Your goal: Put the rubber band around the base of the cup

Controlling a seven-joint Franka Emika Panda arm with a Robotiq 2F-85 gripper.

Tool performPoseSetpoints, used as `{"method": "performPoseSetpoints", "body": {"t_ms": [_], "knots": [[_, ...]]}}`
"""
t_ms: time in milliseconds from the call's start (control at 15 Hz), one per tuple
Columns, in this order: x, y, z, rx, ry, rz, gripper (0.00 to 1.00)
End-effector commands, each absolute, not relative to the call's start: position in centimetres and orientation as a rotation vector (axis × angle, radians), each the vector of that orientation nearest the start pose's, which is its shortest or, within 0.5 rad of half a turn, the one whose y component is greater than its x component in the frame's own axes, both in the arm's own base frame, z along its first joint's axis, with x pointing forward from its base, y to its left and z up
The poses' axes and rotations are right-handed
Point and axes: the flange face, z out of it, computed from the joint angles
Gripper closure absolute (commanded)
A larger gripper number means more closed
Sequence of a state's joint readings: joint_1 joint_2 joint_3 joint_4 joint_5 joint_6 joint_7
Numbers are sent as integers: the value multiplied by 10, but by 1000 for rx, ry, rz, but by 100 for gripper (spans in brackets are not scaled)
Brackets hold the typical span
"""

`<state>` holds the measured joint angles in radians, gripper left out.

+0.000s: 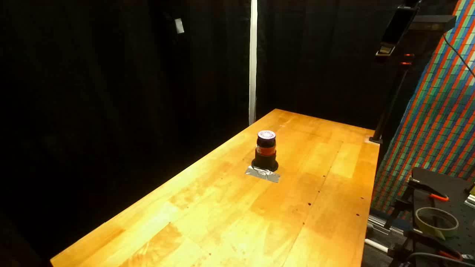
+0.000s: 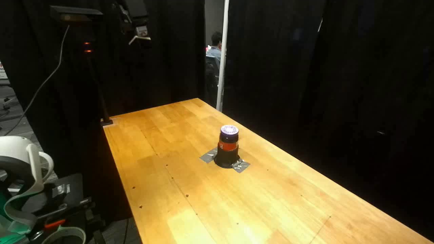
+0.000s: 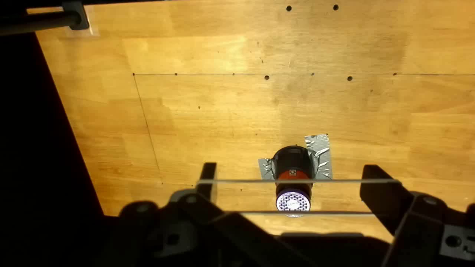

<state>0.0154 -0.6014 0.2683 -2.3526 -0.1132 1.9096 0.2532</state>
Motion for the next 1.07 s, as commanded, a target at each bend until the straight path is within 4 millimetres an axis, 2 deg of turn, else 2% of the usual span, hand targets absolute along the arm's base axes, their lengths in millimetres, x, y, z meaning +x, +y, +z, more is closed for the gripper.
{"method": "performPoseSetpoints", "body": {"t_ms": [0,267,467,667,800,1000], "knots": [[373,117,556,-3341,-44,-339,0],[372,118,562,-3336,-43,-363,0],[388,120,558,-3299,-102,-415,0],[428,125,555,-3233,-83,-502,0],[465,128,547,-3188,-66,-525,0],[519,136,525,-3153,-73,-457,0]]}}
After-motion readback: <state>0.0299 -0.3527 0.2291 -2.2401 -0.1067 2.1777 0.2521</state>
